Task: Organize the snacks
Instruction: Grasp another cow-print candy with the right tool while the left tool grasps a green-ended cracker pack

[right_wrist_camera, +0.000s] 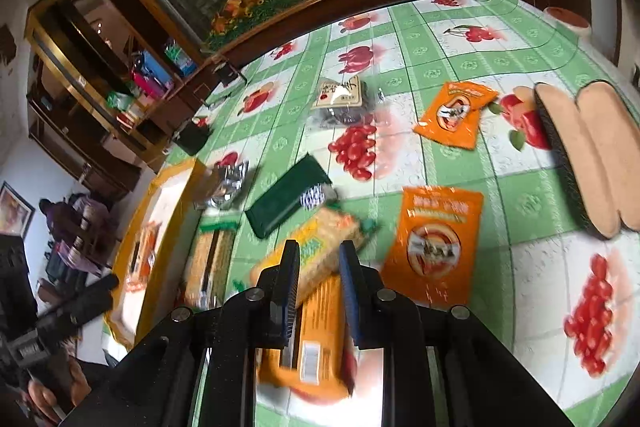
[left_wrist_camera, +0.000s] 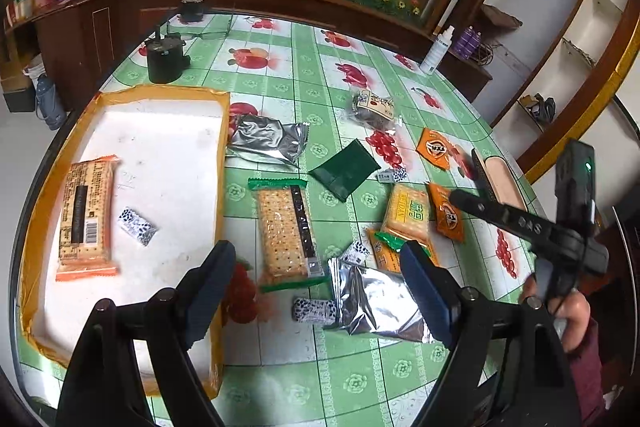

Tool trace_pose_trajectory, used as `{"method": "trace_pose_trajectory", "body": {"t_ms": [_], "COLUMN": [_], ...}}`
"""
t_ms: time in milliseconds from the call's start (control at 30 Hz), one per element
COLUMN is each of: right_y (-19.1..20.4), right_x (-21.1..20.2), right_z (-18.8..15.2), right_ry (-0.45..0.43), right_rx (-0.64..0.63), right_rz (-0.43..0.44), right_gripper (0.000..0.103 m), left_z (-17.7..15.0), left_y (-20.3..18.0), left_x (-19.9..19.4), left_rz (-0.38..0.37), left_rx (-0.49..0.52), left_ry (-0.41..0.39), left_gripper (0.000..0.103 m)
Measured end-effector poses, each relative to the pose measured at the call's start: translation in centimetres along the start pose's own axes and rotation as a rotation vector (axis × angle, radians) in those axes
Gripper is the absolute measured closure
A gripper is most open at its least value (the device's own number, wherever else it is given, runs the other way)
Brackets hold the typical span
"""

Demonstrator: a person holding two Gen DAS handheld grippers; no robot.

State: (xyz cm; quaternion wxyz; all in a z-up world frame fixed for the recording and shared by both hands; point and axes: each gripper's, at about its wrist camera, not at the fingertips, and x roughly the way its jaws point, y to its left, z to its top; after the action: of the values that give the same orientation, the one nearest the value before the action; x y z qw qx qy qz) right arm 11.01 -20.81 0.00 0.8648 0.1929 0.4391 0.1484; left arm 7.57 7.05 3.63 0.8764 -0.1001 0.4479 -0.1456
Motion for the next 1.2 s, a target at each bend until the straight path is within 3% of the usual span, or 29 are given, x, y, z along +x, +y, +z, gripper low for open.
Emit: {"method": "trace_pose_trajectory", "body": {"t_ms": [133,267,367,400,467,767,900,967,1200], "right_y": [0.5,1.1,1.7,1.8,2.2,1.6,1.1,0.8,0.3], "right_x": [2.6,5.8,7.6,8.1,9.1,5.2,2.5,1.7,0.7], "right_z": [1.6,2.7,3.0,3.0,2.8,2.3,1.6,1.3,0.1], "right_ry": [0.021,0.047,0.054,0.064,0.092,-0.006,-0.040,-0.051,-0.052], "right_rx": [-0.019,-0.037,-0.071,-0.090,-0.124,-0.122,-0.119,-0.108,-0.087], "right_rz": [0.007,-0.016,-0.052,-0.065,-0.092,-0.070,-0.054,-0.036,0.014], "right_gripper": [0.081,0.059,0.059,0.062,0.080,0.080,0.080,0.080,0.080], "left_z": [0.6,0.9,0.8,0.7,0.4,-1.5,0.5,1.6,1.5], "left_y": [0.7,0.8,0.6,0.5,0.2,-1.8,0.3,1.2,-1.3], "left_x": [0.8,1.9,2.7,3.0,3.4,5.3,5.0,6.0,9.8], "left_rz": [-0.019,-0.042,-0.052,-0.059,-0.072,-0.110,-0.026,0.034,0.207], "left_rx": [-0.029,-0.022,-0.019,-0.019,-0.008,0.051,-0.020,-0.026,0.145], "left_ry": [0.010,0.032,0.055,0.064,0.078,0.125,0.075,0.088,0.154], "left_gripper": [0.020,0.020,0.020,0.020,0.020,0.020,0.020,0.020,0.020]}}
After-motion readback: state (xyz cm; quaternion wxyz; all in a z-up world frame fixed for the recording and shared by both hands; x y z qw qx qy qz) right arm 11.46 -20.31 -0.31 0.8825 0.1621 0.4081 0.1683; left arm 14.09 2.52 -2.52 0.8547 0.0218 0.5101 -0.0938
